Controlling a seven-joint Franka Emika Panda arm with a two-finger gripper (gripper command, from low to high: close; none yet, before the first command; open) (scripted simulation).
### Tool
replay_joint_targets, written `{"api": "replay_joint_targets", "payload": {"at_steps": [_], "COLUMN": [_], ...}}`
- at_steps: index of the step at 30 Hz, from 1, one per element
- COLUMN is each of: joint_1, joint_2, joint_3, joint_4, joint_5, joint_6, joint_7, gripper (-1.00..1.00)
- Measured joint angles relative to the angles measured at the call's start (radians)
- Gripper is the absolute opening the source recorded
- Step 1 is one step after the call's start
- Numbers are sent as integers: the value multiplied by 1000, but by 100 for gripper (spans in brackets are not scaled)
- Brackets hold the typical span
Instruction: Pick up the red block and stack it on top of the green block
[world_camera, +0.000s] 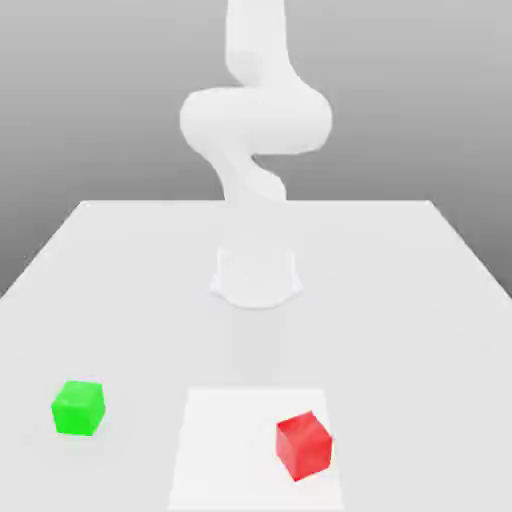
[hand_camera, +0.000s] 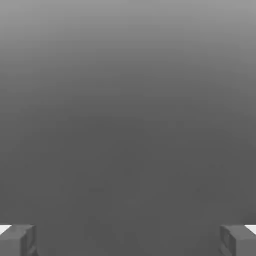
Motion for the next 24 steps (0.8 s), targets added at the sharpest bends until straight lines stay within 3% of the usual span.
{"api": "replay_joint_targets", "payload": {"at_steps": [24], "joint_1": [115], "joint_2": [876], "joint_3": [4], "joint_4": [-276], "joint_5": [4], "joint_6": [438], "joint_7": [-293], "gripper": [0]}}
